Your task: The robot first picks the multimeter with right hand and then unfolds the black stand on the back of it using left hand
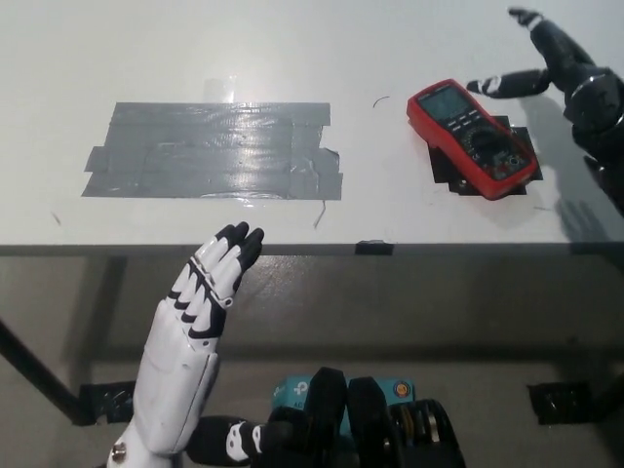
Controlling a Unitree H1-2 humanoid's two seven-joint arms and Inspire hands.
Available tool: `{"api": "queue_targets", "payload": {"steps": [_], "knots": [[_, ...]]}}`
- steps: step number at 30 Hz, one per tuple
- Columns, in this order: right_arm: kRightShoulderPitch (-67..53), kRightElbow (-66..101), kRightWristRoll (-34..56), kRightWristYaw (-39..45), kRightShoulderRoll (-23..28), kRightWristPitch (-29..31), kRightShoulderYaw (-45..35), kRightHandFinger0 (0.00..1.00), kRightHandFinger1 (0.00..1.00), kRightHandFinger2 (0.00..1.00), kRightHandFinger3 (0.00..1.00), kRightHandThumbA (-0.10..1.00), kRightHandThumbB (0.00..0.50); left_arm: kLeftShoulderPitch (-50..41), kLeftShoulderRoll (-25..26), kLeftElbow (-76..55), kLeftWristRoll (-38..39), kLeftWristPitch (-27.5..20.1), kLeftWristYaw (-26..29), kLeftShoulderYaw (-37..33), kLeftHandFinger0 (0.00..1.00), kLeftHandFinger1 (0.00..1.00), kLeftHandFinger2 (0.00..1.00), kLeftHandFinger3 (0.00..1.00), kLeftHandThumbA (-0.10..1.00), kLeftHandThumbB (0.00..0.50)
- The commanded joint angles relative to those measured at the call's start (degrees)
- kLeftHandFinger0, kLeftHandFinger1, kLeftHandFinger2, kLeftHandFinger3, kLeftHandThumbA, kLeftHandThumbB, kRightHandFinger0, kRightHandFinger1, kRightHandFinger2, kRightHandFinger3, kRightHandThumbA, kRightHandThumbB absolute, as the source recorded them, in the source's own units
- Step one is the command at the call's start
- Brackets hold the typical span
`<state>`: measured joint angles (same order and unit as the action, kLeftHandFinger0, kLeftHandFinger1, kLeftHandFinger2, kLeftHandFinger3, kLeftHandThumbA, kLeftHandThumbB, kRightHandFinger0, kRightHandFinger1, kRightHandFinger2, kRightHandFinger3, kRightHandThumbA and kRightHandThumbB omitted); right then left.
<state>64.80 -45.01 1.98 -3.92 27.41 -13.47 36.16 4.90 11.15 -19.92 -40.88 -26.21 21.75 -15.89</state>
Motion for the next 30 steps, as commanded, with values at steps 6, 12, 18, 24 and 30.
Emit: {"api": "queue_targets", "payload": {"steps": [6,12,18,24,30], "knots": [[-0.25,48.07,-6.20,1.09,12.61,-6.47,-16.93,1.00,1.00,1.00,1.00,1.00,0.500,9.12,1.96,16.20,4.72,-0.48,0.95,6.55,1.00,1.00,1.00,1.00,1.00,0.290],[-12.95,71.03,-0.39,0.82,11.99,-7.00,-24.48,1.00,1.00,1.00,1.00,0.91,0.476,11.35,3.23,22.97,14.15,4.58,-5.93,8.29,1.00,1.00,1.00,1.00,1.00,0.233],[-28.83,84.71,-1.15,-1.86,8.30,-2.32,-26.55,1.00,1.00,1.00,1.00,0.90,0.482,12.22,2.66,25.59,25.96,7.52,-11.11,9.95,1.00,1.00,1.00,1.00,1.00,0.171],[-42.62,84.83,-1.53,-2.04,5.25,2.12,-24.11,1.00,1.00,1.00,1.00,0.88,0.445,9.68,2.79,25.50,28.61,8.50,-13.53,10.28,1.00,1.00,1.00,1.00,1.00,0.204],[-52.00,74.29,-1.00,-3.73,-2.82,10.06,-22.63,1.00,1.00,1.00,1.00,0.88,0.410,6.75,2.20,25.48,27.98,8.37,-13.91,10.37,1.00,1.00,1.00,1.00,1.00,0.208]]}}
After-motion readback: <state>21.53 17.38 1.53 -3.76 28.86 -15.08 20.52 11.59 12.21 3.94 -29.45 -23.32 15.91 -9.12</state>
